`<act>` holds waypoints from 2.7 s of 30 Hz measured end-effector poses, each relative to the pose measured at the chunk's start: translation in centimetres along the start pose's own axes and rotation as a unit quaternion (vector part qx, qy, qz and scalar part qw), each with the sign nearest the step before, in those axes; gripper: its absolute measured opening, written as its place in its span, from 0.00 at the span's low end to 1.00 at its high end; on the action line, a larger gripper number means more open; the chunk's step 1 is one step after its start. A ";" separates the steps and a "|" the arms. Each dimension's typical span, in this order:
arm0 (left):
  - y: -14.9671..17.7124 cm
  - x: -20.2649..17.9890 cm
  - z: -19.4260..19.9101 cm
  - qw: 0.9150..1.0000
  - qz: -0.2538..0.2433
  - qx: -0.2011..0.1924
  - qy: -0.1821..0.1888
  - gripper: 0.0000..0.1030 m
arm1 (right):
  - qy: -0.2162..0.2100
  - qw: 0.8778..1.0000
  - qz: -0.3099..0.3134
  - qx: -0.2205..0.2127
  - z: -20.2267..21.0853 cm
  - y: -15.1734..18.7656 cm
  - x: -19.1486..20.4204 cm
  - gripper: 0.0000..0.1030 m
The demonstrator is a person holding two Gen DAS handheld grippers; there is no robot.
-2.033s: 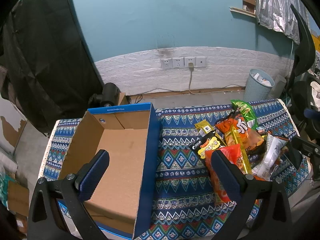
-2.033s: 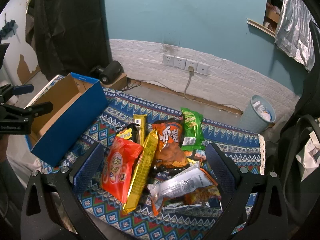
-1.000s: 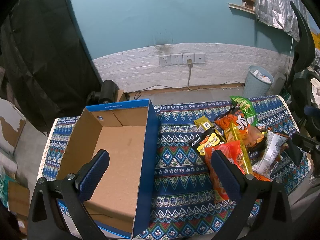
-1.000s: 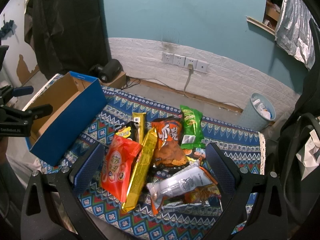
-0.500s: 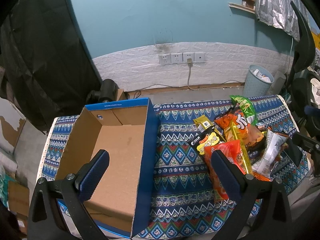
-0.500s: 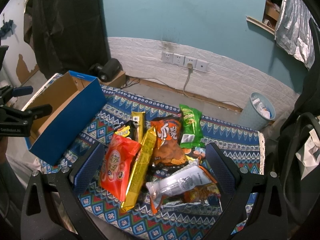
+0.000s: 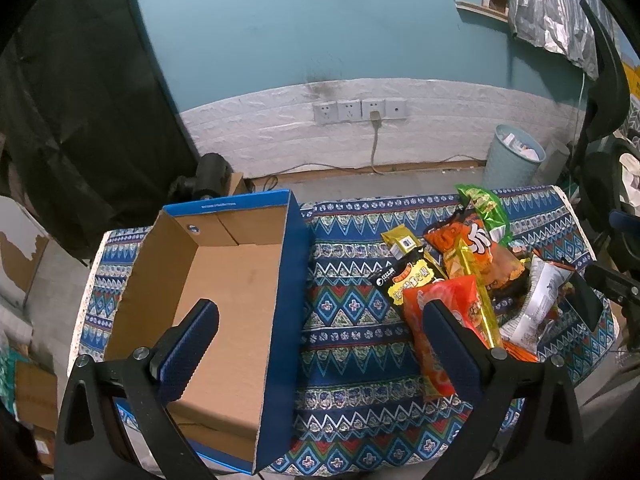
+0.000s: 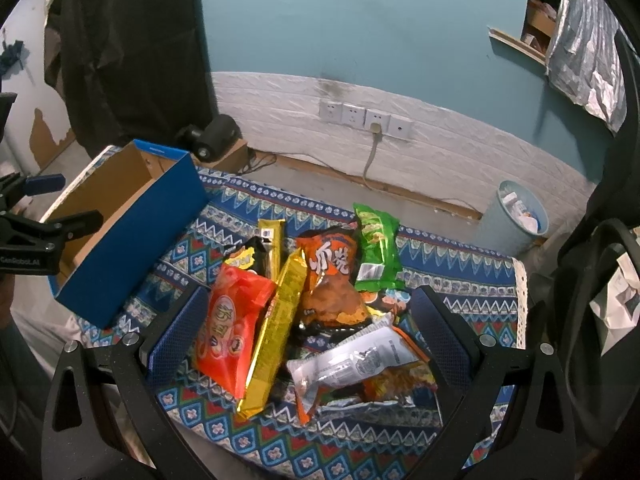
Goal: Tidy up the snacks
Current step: 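Lower both tools to the pile, grasp red chip bag with left while right grasps white printed bag, then lift both bags and carry them over the cardboard box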
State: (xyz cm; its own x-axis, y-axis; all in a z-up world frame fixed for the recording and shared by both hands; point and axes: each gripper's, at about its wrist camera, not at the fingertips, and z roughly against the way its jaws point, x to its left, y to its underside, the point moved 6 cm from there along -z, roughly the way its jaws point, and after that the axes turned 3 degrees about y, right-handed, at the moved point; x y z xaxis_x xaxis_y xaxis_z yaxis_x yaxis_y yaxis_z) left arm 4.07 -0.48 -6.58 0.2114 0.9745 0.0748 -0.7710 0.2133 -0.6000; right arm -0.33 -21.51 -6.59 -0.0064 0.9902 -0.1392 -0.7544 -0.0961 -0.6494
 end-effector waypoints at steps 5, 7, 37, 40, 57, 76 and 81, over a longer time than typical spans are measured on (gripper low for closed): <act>0.2 -0.4 -0.4 1.000 0.001 0.005 0.006 1.00 | 0.012 1.000 -0.002 0.011 -0.3 0.5 -1.0 0.97; 0.2 -0.7 -0.7 1.000 0.002 0.007 0.013 1.00 | 0.019 1.000 -0.007 0.017 -0.5 0.7 -1.7 0.97; 4.5 -8.3 -12.7 0.982 0.005 0.182 0.059 1.00 | 0.012 0.976 -0.140 0.164 -9.0 7.8 -7.1 0.95; 4.5 -8.4 -13.6 0.979 0.016 0.192 0.061 1.00 | 0.011 0.972 -0.149 0.180 -10.4 8.3 -6.8 0.93; 6.2 -10.9 -18.4 0.963 0.022 0.252 0.096 0.95 | 0.061 0.977 -0.103 0.177 -14.3 8.6 -5.8 0.71; 6.0 -10.7 -15.1 0.970 -0.008 0.213 0.117 0.37 | 0.047 0.988 -0.081 0.120 -10.0 7.0 -6.8 0.45; 5.2 -9.6 -13.2 0.975 -0.024 0.188 0.118 0.37 | 0.043 0.991 -0.076 0.100 -8.5 5.8 -6.9 0.43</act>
State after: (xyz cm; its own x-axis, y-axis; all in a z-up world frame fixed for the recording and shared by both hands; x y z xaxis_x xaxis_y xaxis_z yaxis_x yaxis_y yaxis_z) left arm 5.98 -9.67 -20.92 0.3504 0.9293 -0.1169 -0.9135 0.3115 -0.2618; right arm 0.92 -29.71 -15.71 0.1665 0.9787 -0.1204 -0.8571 0.0833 -0.5083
